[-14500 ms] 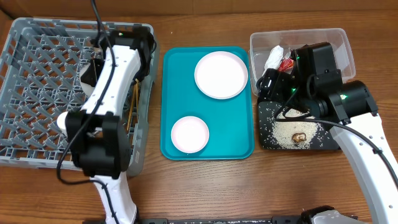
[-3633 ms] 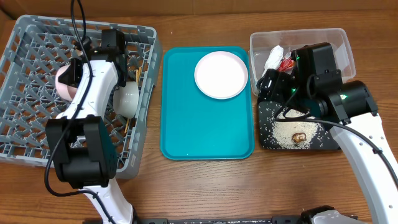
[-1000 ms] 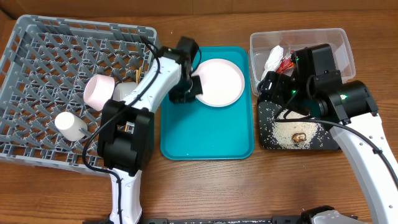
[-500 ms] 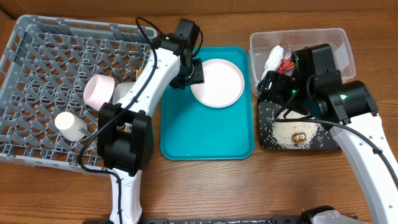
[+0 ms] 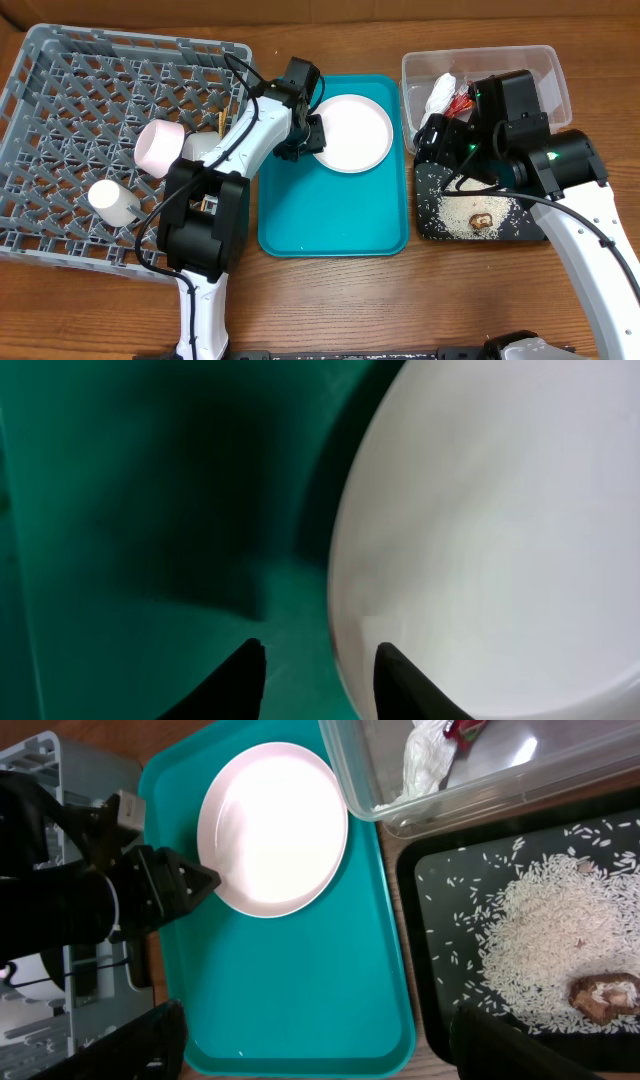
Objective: Sort waste into correct bins and load items into the dishwasher
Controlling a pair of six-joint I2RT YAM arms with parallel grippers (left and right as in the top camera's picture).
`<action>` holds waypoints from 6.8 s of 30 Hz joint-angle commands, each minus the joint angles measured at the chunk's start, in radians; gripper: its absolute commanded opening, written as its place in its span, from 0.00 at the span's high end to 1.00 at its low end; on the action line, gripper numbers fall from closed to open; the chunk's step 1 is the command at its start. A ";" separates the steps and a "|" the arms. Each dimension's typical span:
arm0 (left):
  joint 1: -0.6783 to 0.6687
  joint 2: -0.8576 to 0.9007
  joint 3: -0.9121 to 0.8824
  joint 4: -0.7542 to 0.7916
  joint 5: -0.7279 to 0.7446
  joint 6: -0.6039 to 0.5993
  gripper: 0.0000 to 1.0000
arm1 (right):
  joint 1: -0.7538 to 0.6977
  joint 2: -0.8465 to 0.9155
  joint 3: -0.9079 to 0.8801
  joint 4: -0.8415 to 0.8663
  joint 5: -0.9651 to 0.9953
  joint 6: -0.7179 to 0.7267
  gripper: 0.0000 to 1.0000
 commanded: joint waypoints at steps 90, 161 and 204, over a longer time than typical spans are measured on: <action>0.269 -0.505 0.199 -0.156 -0.763 0.625 0.30 | 0.000 -0.049 0.021 0.037 0.045 -0.099 0.20; 0.265 -1.264 0.199 -0.680 -0.136 0.517 0.00 | -0.034 -1.379 -1.395 1.052 0.189 -0.441 0.00; 0.335 -1.313 0.114 -0.589 -0.149 0.541 0.00 | -0.032 -1.378 -1.394 1.013 0.189 -0.441 0.00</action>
